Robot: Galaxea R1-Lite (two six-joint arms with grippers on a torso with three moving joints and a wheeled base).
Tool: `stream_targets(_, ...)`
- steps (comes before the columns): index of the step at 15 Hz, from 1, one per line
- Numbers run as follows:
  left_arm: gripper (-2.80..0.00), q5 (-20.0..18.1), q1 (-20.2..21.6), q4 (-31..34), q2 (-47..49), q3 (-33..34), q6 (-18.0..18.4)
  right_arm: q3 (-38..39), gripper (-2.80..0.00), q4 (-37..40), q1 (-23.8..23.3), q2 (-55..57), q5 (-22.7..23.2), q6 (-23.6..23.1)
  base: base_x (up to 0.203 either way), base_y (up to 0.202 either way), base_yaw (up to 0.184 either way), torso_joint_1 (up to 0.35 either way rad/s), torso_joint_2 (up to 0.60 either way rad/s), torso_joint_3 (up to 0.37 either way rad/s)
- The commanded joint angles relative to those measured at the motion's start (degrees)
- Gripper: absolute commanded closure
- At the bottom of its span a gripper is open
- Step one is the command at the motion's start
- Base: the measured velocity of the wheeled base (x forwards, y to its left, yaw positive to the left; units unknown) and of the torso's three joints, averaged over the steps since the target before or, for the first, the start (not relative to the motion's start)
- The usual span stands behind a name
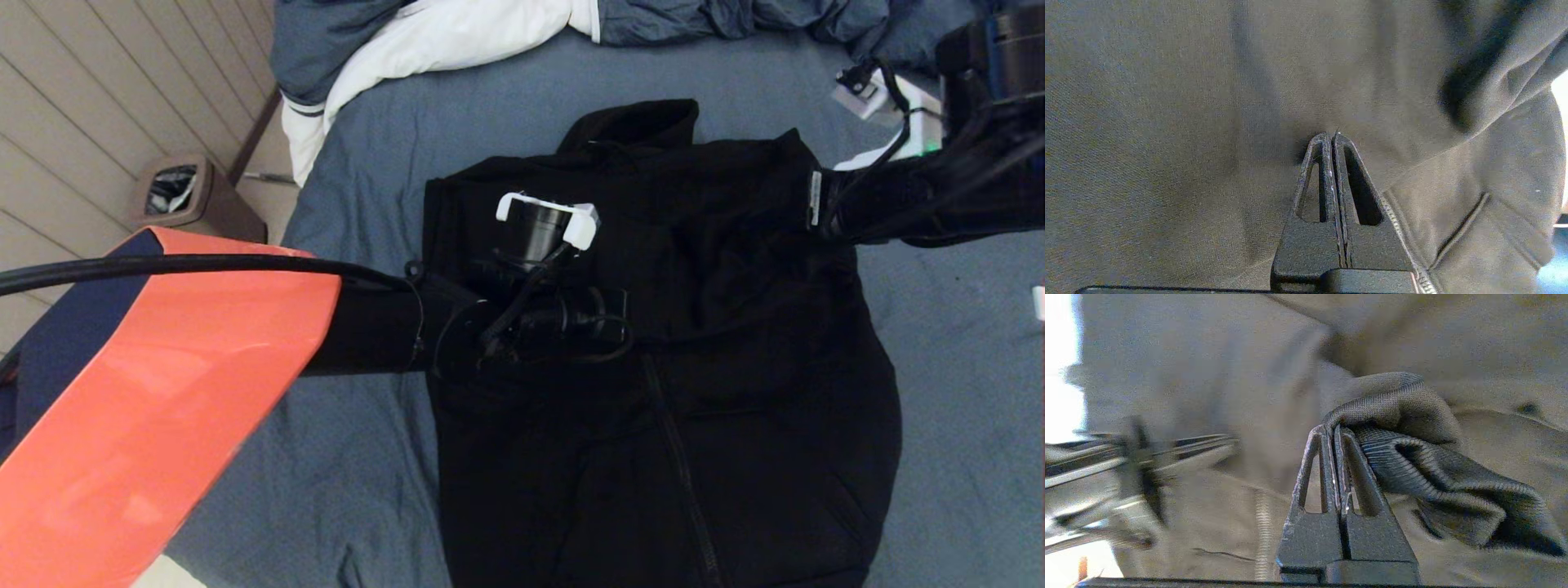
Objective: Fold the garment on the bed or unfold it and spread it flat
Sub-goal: Unfold the black sweatshirt
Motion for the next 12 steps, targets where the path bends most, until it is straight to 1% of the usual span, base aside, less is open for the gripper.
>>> stream_targets(1, 0.0, 0.02, 0.37, -0.04, -0.23, -0.58, -0.15, 2.14, 0.0, -1.7, 3.08, -2.86, -0.09, 0.28, 0.0, 0.0, 0.0, 0.0, 0.0, 0.0)
stream_targets(3, 0.0, 0.17, 0.52, 0.14, -0.09, -0.85, -0.11, 3.11, 0.0, -2.42, 6.26, -3.5, -0.23, 0.55, 0.0, 0.0, 0.0, 0.0, 0.0, 0.0)
stream_targets(5, 0.0, 1.92, 0.73, 0.09, -0.39, -1.37, 0.02, 3.83, 0.0, -2.52, 8.96, -3.95, -0.33, 0.6, 0.0, 0.0, 0.0, 0.0, 0.0, 0.0)
stream_targets(8, 0.0, 3.01, 0.74, 0.01, -0.84, -1.44, -0.07, 4.27, 0.0, -2.53, 9.57, -4.27, -0.34, 0.6, 0.0, 0.0, 0.0, 0.0, 0.0, 0.0)
stream_targets(9, -2.8, 3.23, 0.74, 0.09, -1.09, -1.37, -0.1, 4.27, 0.0, -2.48, 9.57, -4.27, -0.34, 0.6, 0.0, 0.0, 0.0, 0.0, 0.0, 0.0)
stream_targets(11, -2.8, 5.45, 0.68, -0.08, -1.85, -1.52, -0.07, 4.09, 0.0, -2.53, 9.66, -4.18, -0.33, 0.6, 0.0, 0.0, 0.0, 0.0, 0.0, 0.0)
stream_targets(12, -2.8, 5.59, 0.73, -0.08, -2.6, -1.55, -0.1, 4.09, 0.0, -2.53, 10.28, -4.11, -0.32, 0.6, 0.0, 0.0, 0.0, 0.0, 0.0, 0.0)
